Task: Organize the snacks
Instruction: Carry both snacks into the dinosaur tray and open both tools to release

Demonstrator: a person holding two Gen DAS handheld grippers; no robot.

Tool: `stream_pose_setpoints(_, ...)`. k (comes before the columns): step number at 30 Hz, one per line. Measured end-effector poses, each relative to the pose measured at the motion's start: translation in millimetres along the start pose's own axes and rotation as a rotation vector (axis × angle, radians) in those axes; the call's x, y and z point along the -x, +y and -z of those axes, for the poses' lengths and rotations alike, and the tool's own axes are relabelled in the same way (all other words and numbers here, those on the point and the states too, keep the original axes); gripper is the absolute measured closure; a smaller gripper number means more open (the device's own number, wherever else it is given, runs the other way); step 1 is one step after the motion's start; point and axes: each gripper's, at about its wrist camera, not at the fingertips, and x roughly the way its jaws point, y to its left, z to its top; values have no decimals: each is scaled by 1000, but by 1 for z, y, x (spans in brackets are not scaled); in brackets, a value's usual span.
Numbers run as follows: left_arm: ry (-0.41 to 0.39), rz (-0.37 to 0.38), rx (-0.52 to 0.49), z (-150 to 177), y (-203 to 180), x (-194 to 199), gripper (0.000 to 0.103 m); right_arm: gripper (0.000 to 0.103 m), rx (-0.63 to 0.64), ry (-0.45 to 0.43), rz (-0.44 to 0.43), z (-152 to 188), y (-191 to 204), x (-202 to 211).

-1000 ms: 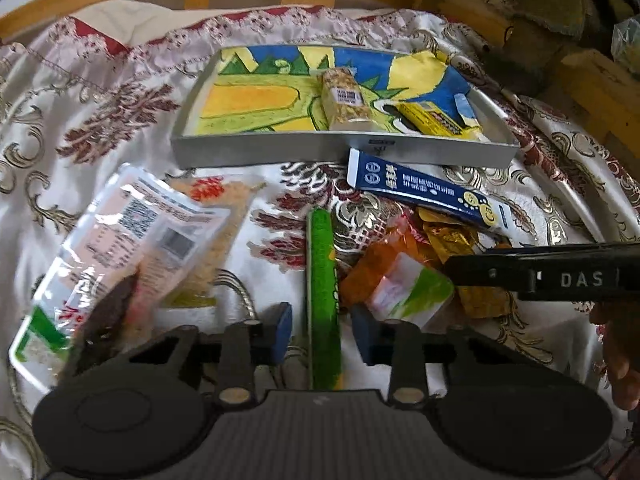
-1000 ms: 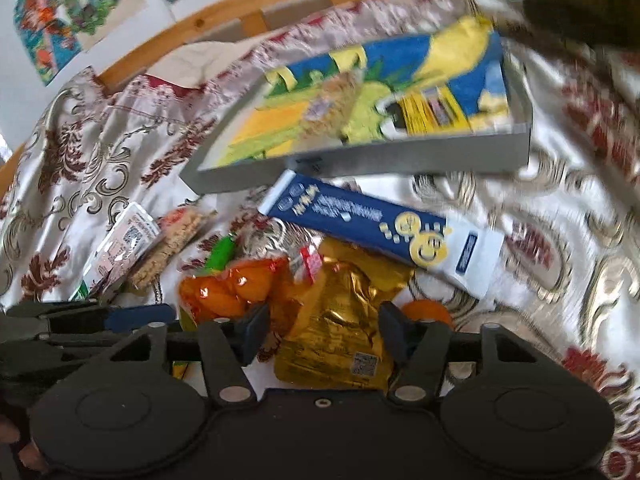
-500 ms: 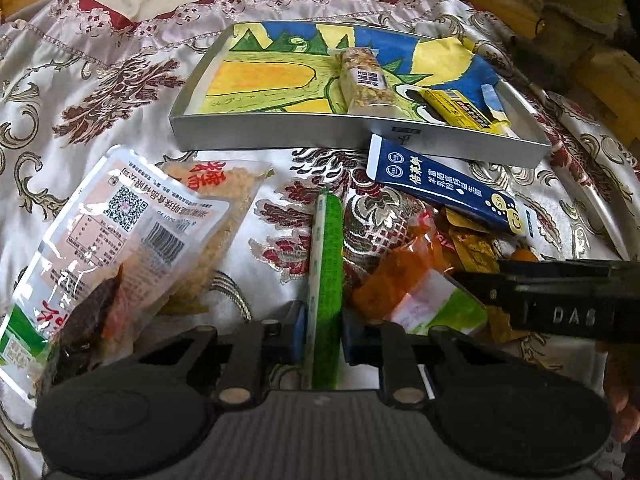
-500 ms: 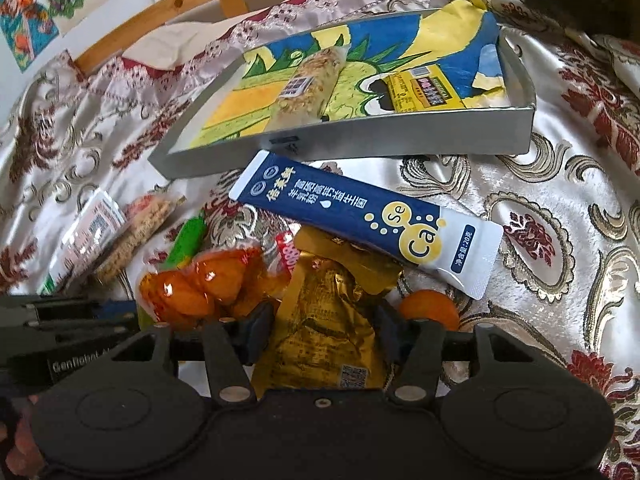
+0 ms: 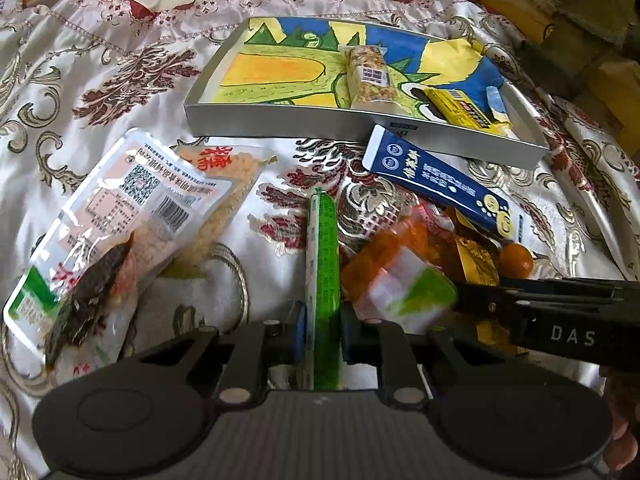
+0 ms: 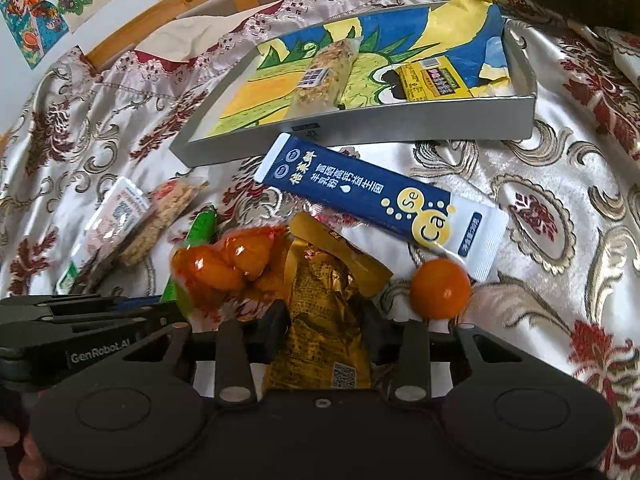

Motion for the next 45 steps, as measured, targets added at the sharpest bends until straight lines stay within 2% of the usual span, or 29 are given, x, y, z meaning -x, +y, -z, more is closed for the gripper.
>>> stream_pose_setpoints(4, 8, 10, 27, 12, -2, 12, 85, 62, 20, -32, -13, 3, 6, 16)
stream_pose_setpoints(8, -18, 14, 44, 16, -6, 29, 85, 62, 39, -80, -23, 4, 10, 32)
stream_pose_setpoints(14, -53, -31, 113, 29, -10, 57, 85, 62, 71, -177, -28, 1, 13, 51)
stream_pose_setpoints(19, -136, -24, 118, 24, -12, 74, 85, 62, 93, -282, -18, -8, 11, 61)
stream_pose_setpoints(22, -190, -38, 114, 11, -15, 77, 85, 61, 96, -348, -12, -16, 7, 64)
stream_pose_setpoints(25, -222, -87, 121, -6, -20, 72, 85, 61, 77, -405, -7, -26, 0, 61)
stream_pose_setpoints(30, -258, -96, 145, -39, -18, 57, 85, 61, 88, -440, 58, -42, -14, 46)
stream_pose_setpoints(39, -296, -2, 167, -125, -39, 10, 85, 61, 71, -537, 137, -90, -42, 26)
stream_pose_setpoints(45, -292, 33, 96, -168, -69, -27, 85, 61, 74, -569, 207, -106, -59, 3)
